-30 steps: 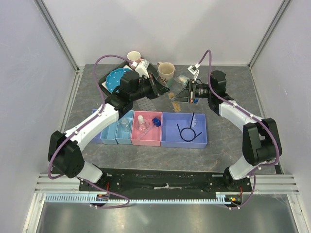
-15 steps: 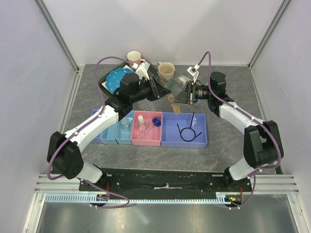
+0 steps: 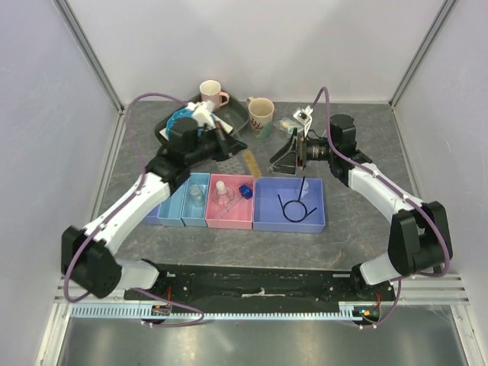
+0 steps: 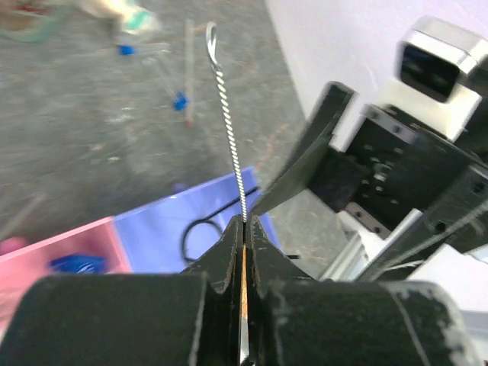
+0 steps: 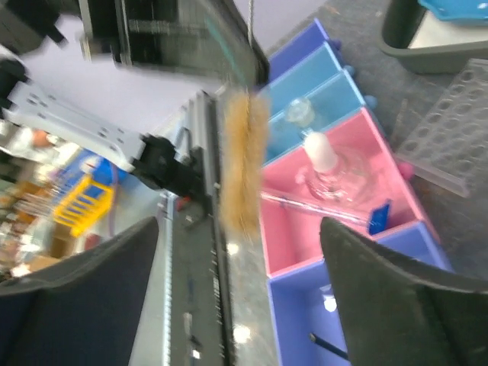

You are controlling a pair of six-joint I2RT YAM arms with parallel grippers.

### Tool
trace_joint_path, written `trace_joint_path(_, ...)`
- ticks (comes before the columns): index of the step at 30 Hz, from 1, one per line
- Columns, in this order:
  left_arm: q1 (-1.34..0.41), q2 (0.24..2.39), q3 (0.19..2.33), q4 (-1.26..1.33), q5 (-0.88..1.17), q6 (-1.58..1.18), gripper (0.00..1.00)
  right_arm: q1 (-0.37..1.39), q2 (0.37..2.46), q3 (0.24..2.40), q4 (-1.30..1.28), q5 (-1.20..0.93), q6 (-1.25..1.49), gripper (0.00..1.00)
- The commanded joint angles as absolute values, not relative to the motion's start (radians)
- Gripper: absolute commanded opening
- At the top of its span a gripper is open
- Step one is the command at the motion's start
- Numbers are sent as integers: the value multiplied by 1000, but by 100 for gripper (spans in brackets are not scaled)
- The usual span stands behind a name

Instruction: Organize the chemistry lab equipment

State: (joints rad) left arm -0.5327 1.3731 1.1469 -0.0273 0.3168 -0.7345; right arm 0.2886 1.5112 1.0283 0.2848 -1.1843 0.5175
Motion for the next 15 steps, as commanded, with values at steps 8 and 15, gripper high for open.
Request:
trace_joint_path(8,-223,1092,1147,-691,-44,-267,2,193,1278,989,-169,-979,-173,98)
trace_joint_path(15,-184,1152,1102,-769,-253,-207,2,91,1266,888,-166,-1037,-259,98)
